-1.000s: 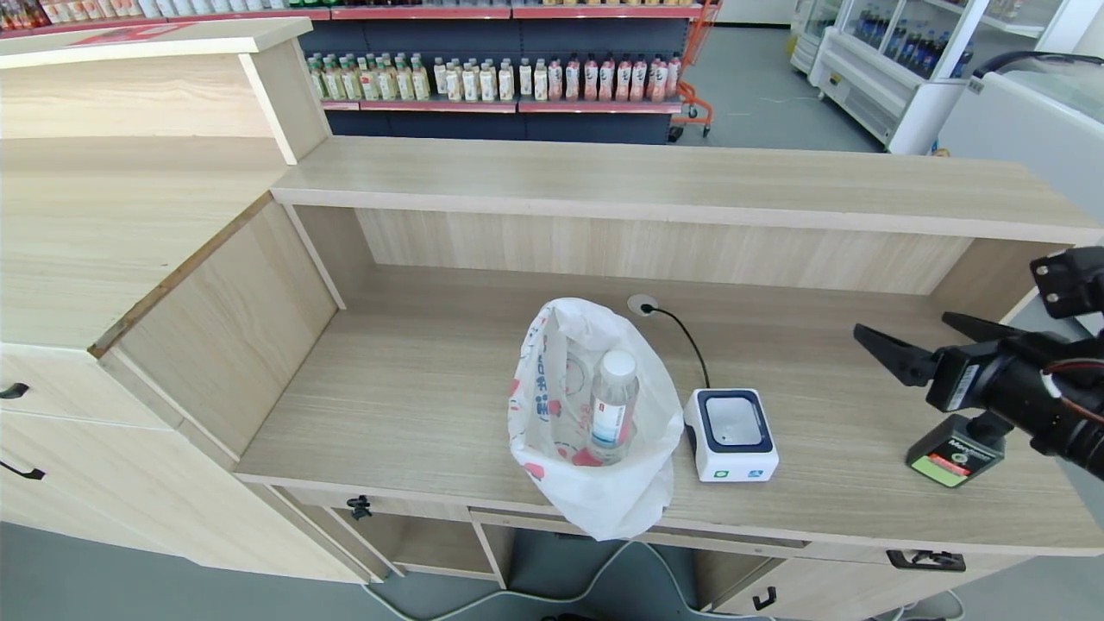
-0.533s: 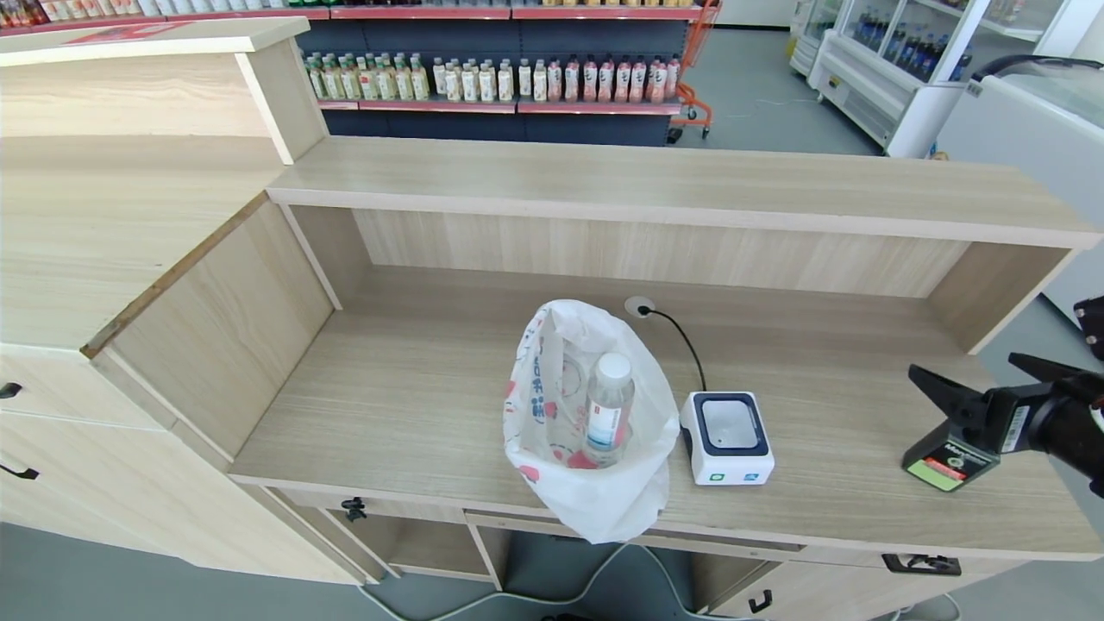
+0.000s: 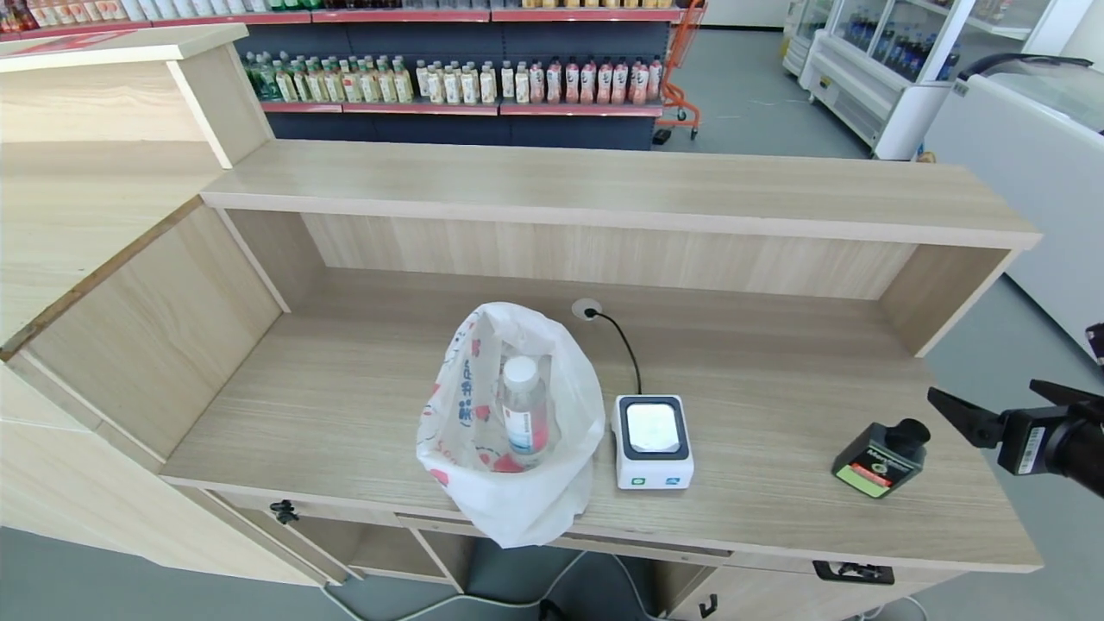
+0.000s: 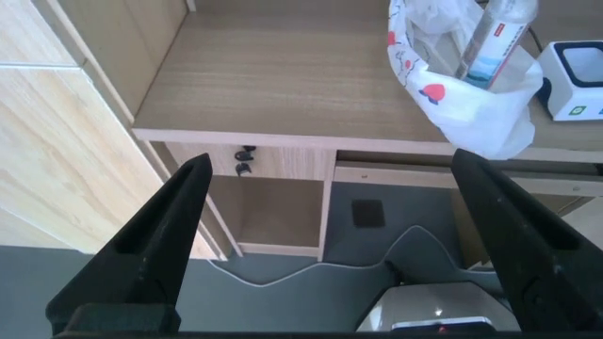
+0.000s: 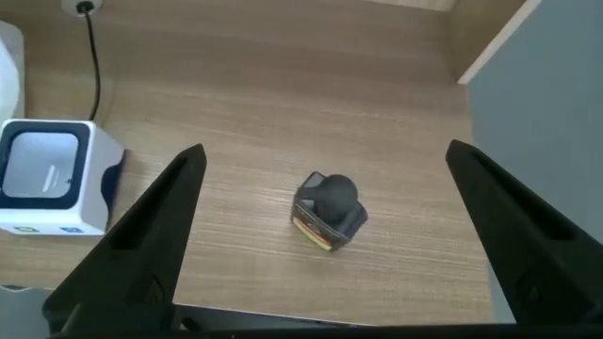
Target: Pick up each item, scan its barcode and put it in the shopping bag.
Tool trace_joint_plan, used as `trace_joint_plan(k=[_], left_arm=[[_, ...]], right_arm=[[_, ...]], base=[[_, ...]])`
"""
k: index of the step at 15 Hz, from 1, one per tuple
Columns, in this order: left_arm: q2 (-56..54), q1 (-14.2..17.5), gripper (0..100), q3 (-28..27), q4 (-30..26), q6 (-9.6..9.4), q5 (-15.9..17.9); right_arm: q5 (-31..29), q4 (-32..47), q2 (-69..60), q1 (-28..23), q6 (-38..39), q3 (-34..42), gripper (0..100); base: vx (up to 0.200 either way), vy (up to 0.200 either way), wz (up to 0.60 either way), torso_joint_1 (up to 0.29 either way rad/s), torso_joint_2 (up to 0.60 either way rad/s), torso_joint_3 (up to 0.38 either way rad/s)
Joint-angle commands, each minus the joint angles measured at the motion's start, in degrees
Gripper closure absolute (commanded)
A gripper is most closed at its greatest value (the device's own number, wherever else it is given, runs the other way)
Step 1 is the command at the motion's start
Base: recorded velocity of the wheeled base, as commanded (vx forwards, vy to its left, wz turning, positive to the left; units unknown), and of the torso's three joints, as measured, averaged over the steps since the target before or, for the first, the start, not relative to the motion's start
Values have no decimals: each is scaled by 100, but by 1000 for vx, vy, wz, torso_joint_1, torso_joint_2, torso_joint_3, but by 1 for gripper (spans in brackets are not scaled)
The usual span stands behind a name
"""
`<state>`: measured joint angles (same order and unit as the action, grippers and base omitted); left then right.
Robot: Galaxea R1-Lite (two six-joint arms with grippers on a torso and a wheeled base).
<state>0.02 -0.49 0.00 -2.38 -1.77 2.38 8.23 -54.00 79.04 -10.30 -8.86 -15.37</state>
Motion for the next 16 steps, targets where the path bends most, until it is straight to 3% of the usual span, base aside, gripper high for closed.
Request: trace_joint_plan(k=[1,9,16], left_arm=[[-2,-4,0,0,0,1,0],[-2,-4,0,0,0,-17,8],[-2,-4,0,0,0,10,0]], right_arm=[[-5,-5,-3,2,-19,166,0],[3,-5,23,239,-318,579,0],[-32,-5,454,1065,-977,1045,0]], base=[[0,-200,0,7,7,2],[0,-200,0,-1,2,2],[0,0,0,0,0,0]])
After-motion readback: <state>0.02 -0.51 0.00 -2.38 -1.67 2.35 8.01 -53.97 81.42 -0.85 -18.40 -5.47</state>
